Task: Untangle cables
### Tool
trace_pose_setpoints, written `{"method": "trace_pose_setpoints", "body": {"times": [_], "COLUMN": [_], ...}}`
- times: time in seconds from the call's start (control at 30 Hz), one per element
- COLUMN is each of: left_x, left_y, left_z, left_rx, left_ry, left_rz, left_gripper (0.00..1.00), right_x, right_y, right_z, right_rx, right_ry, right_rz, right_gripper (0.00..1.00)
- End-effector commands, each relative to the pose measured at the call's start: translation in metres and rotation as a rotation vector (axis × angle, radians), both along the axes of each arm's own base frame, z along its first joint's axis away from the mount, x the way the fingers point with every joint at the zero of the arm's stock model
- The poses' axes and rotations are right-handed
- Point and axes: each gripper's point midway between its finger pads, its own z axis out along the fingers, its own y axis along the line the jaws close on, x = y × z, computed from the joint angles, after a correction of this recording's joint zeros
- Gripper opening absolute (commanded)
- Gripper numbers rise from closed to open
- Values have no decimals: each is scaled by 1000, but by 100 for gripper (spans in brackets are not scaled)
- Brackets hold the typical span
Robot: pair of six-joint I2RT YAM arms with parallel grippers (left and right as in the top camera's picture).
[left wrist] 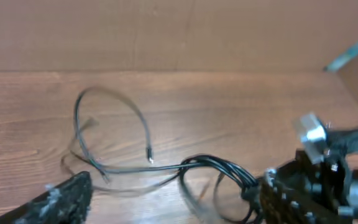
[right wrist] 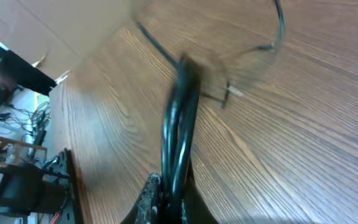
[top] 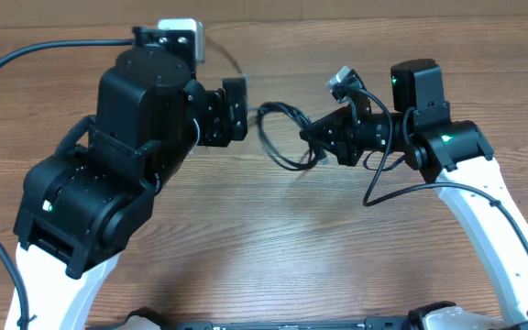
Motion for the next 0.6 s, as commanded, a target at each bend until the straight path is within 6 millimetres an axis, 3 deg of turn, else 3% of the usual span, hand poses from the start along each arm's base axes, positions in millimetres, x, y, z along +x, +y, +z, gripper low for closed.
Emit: {"method": "trace_pose_setpoints", "body": {"times": [0.0,0.27,0.57], "left_x": [1,3,4], "left_y": [-7,-8,-28], "left_z": [-5,-16,-43], "left_rx": [42,99,159], "left_ry": [10,38,113], "left_rz": [-63,-91,-227], "left_gripper": [78,72,70], "right_x": [-18,-44,-46], "right_y": [8,10,6], "right_z": [37,72,94], "right_rx": [92,182,176], "right_ry": [-70,-96,-173], "right_rz": [75,137,114], "right_gripper": [4,4,4]}}
